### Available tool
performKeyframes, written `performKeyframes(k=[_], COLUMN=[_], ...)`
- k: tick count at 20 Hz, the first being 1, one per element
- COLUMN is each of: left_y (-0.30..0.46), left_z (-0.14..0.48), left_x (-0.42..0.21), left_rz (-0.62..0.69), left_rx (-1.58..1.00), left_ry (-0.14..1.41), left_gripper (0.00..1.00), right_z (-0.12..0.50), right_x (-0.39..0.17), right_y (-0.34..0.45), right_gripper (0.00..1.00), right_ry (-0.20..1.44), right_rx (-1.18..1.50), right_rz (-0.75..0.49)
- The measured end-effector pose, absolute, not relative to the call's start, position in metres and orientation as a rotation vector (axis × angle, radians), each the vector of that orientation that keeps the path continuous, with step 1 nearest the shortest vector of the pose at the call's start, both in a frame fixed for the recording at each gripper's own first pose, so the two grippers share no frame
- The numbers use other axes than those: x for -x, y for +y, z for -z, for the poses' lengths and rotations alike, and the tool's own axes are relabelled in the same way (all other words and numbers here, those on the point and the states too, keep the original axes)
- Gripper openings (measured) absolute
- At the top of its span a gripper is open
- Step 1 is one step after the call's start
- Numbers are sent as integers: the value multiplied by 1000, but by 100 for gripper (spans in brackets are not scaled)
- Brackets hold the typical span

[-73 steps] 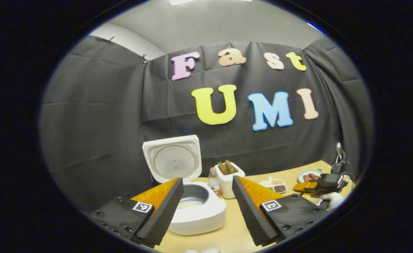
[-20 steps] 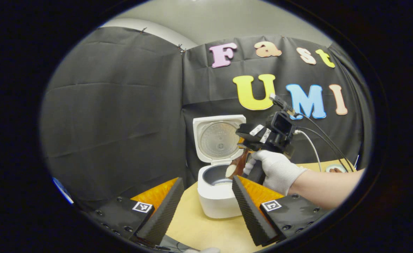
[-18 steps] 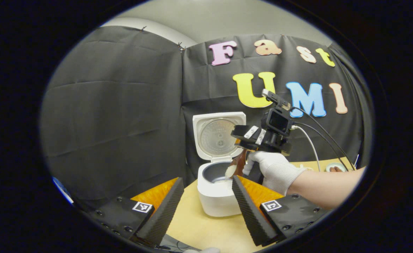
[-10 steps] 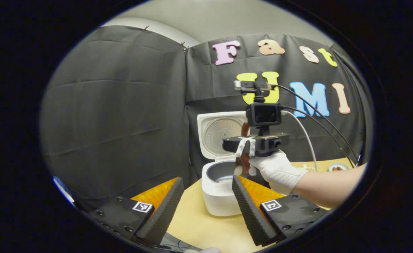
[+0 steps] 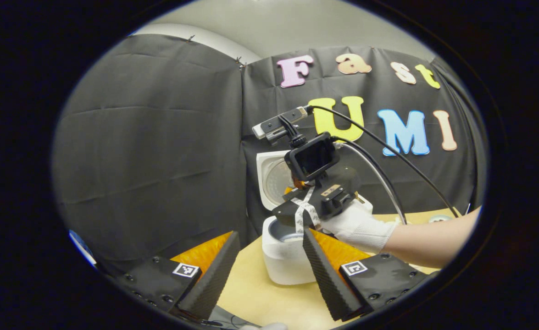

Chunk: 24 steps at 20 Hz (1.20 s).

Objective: Close the left gripper, press the button to open the rice cooker; take a wooden spoon from the chopstick holder with the right hand, scoop a spoonful of rice and pour it into the rice cooker, then put the wooden spoon back into the chopstick holder.

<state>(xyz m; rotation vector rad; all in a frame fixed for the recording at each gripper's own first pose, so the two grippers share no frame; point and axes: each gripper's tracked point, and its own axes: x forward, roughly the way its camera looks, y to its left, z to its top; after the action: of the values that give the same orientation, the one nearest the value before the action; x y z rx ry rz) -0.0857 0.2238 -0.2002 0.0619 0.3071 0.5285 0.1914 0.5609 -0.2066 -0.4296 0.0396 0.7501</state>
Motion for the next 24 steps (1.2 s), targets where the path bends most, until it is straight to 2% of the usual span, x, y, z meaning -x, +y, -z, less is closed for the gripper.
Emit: performKeyframes(k=[5,12,19,24], left_y=[223,216,185,149], left_z=[202,194,176,162], left_x=[84,77,59,41], left_rz=[-525,-502,-429,-355], left_rx=[-59,-65,-94,-79], left_ry=[314,300,258,227], left_gripper=[96,98,98,95], right_z=[209,187,175,170], right_x=[-205,-239,-267,-287], right_y=[550,485,396,292], right_gripper=[17,17,17,17], right_ry=[222,469,438,387], right_rx=[143,-497,-602,-594], right_rz=[-739,-580,-451,-324])
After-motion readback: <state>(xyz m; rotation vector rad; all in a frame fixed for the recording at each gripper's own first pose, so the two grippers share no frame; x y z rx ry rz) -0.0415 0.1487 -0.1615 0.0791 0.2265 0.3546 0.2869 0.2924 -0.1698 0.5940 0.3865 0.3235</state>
